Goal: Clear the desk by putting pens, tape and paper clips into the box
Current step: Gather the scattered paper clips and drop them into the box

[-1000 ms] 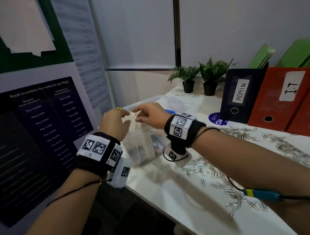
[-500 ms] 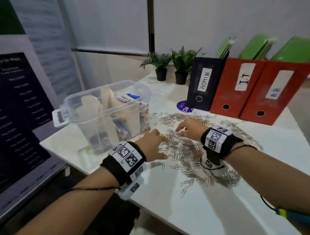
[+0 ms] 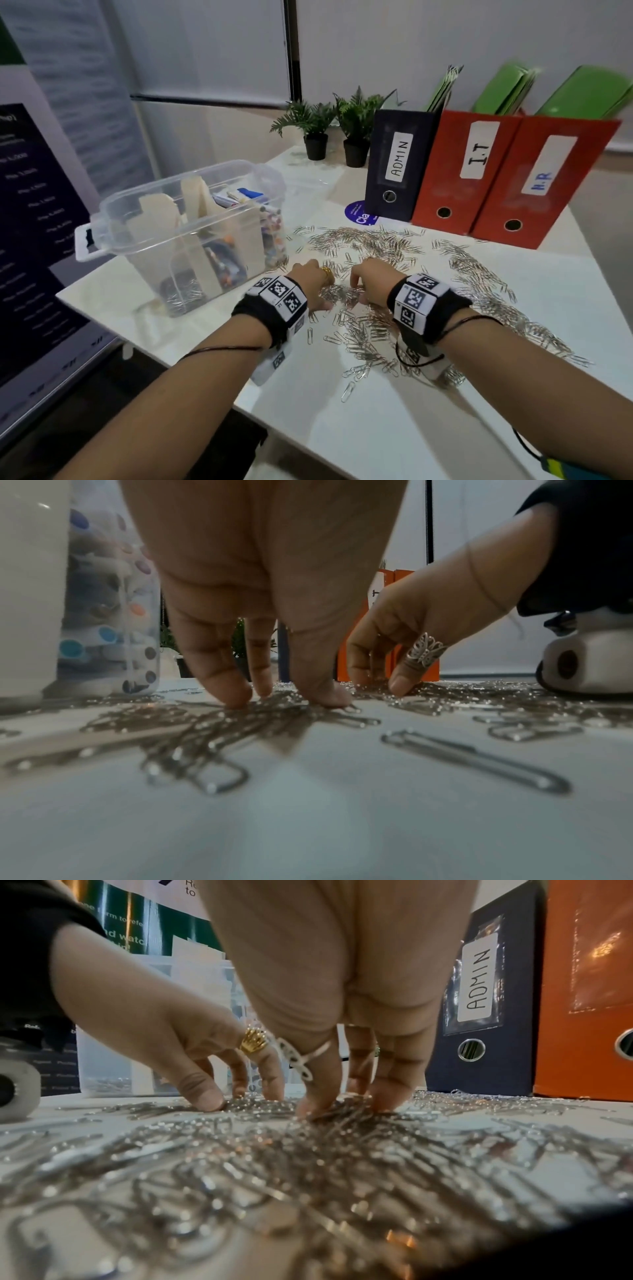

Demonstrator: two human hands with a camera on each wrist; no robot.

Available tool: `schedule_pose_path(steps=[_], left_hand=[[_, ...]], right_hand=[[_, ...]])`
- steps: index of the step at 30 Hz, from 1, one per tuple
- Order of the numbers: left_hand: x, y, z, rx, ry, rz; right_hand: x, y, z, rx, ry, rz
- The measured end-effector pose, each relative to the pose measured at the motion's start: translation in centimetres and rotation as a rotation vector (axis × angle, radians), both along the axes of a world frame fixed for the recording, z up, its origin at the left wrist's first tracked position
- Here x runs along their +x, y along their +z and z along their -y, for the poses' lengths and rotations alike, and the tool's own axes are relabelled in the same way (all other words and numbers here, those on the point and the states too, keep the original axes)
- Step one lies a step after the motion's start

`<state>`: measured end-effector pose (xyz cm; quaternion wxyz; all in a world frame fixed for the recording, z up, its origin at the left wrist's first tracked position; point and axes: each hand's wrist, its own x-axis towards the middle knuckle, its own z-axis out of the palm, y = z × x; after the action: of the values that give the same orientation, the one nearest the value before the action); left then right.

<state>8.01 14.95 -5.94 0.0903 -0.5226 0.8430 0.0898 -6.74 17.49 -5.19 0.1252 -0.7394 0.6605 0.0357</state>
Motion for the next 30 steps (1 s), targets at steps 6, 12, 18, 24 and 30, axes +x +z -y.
schedule_pose_path(steps=[6,12,18,24,30], left_hand=[[-0.1,0.0,0.5,0.007,-0.025,-0.082],[-0.2,0.1,0.4,-0.026,-0.052,-0.127],[0.0,0.5,0.5,-0.105,-0.021,-0.173],[0.8,1.6,0.3,-0.200,0.028,-0.321],[3.9,5.6,-0.5,-0.324,0.163,-0.517]], right_hand=[[0.0,-0.4,0.2,-0.034,0.010,-0.006],[0.1,0.0,0.9,-0.026,0.013,-0.051],[0.2,0.3,0.7,-0.144,-0.033,0.002],[-0.1,0.3,0.5,-0.264,-0.026,0.078],[0.3,0.6,0.4,-0.305,-0.006,0.100]])
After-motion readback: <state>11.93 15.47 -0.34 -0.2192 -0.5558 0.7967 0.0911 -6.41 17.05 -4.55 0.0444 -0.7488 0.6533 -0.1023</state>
